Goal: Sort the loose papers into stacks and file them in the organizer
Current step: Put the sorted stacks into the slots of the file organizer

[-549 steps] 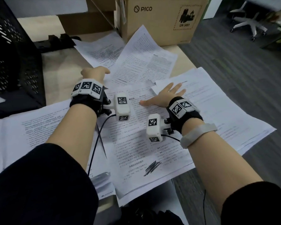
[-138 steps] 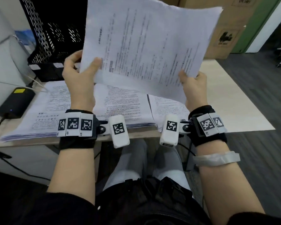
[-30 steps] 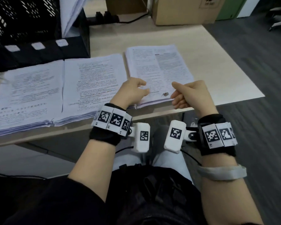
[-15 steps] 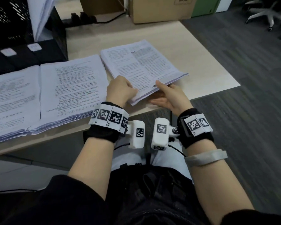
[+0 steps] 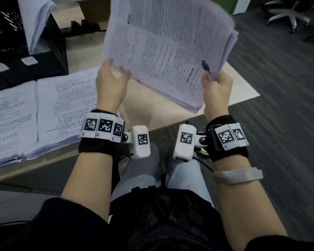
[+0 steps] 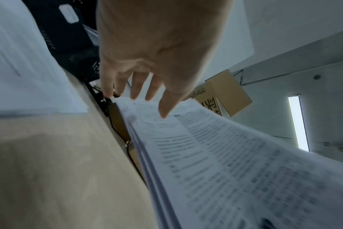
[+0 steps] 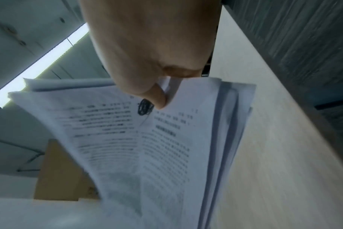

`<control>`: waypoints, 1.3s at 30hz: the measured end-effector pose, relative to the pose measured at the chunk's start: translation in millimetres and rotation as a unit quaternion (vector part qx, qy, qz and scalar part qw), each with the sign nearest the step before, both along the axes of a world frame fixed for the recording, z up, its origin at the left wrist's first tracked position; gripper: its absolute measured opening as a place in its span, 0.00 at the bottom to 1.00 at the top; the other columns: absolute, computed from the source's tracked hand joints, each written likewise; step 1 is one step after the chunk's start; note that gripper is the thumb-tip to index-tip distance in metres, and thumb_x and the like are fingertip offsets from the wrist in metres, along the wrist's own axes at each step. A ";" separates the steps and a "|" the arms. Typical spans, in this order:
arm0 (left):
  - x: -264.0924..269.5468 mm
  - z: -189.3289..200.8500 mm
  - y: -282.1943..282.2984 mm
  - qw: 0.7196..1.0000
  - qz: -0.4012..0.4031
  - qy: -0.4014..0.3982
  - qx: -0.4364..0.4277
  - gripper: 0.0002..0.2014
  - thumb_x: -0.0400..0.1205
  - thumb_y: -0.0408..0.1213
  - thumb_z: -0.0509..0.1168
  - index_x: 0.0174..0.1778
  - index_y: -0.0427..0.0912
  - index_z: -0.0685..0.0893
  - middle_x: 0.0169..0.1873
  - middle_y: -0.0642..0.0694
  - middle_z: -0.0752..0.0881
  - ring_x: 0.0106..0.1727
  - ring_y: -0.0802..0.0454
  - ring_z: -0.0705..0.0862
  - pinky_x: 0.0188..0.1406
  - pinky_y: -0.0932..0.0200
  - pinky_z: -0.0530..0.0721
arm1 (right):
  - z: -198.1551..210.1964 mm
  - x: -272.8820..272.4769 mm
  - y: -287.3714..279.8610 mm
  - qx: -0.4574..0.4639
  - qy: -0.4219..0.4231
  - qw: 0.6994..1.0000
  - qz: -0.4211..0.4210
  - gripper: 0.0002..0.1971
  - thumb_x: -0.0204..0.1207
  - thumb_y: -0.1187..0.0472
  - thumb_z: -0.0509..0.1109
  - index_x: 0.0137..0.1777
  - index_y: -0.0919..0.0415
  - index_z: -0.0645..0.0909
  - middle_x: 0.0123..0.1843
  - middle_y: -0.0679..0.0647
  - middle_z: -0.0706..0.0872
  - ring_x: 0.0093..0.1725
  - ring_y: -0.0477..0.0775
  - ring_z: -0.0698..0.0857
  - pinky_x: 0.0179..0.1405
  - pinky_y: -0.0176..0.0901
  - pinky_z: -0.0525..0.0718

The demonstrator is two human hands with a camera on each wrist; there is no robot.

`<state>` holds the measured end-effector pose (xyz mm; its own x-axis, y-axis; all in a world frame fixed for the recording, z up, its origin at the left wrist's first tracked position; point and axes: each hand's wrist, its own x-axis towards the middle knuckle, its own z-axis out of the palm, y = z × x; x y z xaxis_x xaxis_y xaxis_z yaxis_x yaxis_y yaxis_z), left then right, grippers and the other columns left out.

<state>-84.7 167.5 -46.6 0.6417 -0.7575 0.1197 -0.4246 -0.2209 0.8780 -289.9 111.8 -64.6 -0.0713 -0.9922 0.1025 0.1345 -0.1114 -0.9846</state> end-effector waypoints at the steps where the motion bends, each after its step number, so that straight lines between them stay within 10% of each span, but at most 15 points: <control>1: 7.4 3.1 -0.4 0.999 0.026 -0.006 -0.034 0.32 0.80 0.45 0.66 0.78 0.40 0.65 0.76 0.43 0.70 0.77 0.49 0.68 0.78 0.52 0.67 | 2.1 -3.5 -0.9 -0.012 -0.010 1.000 0.003 0.07 0.73 0.73 0.60 0.36 0.68 0.78 0.37 0.54 0.78 0.40 0.50 0.77 0.45 0.43 0.74; 5: 37.4 13.2 -5.8 0.992 0.058 0.023 -0.113 0.44 0.78 0.54 0.66 0.81 0.35 0.54 0.81 0.39 0.59 0.83 0.45 0.56 0.83 0.51 0.57 | 7.7 -17.6 -4.3 -0.038 -0.032 0.999 0.014 0.13 0.71 0.73 0.64 0.33 0.55 0.82 0.36 0.52 0.80 0.41 0.51 0.78 0.46 0.43 0.77; 7: 49.8 17.7 -8.8 0.987 0.057 0.041 -0.141 0.43 0.75 0.59 0.66 0.78 0.34 0.62 0.77 0.40 0.69 0.80 0.47 0.65 0.80 0.49 0.65 | 8.9 -20.9 -5.9 -0.056 -0.037 0.997 0.026 0.13 0.71 0.74 0.64 0.32 0.57 0.81 0.31 0.45 0.79 0.36 0.45 0.76 0.41 0.36 0.76; 12: 47.7 21.9 -8.0 0.970 -0.003 0.102 -0.219 0.05 0.80 0.40 0.66 0.45 0.44 0.76 0.43 0.53 0.85 0.44 0.64 0.84 0.49 0.65 0.83 | 9.8 -21.6 -9.8 -0.084 -0.029 0.996 0.016 0.18 0.67 0.75 0.66 0.25 0.51 0.80 0.25 0.40 0.75 0.33 0.44 0.72 0.39 0.37 0.72; 20: 22.4 2.3 -7.8 0.949 -0.086 0.207 -0.222 0.09 0.76 0.31 0.71 0.47 0.45 0.79 0.43 0.55 0.90 0.51 0.55 0.88 0.52 0.56 0.86 | -5.3 -30.7 -12.4 -0.060 -0.021 0.997 0.041 0.09 0.70 0.71 0.71 0.36 0.57 0.83 0.32 0.40 0.88 0.38 0.42 0.86 0.38 0.35 0.83; 24: 10.1 -7.2 -7.2 0.957 -0.114 0.192 -0.184 0.07 0.75 0.31 0.71 0.46 0.44 0.84 0.41 0.58 0.91 0.51 0.55 0.87 0.50 0.55 0.85 | -11.6 -24.4 -10.8 -0.029 -0.014 0.999 0.035 0.20 0.72 0.78 0.66 0.26 0.56 0.71 0.21 0.38 0.79 0.27 0.36 0.78 0.30 0.29 0.76; 39: 3.9 -13.1 -6.6 0.959 -0.116 0.223 -0.133 0.09 0.75 0.26 0.71 0.44 0.45 0.85 0.42 0.56 0.90 0.50 0.55 0.89 0.52 0.56 0.86 | -15.4 -20.6 -11.4 -0.019 -0.057 0.998 -0.038 0.21 0.69 0.75 0.66 0.24 0.52 0.65 0.26 0.45 0.72 0.33 0.49 0.71 0.39 0.43 0.72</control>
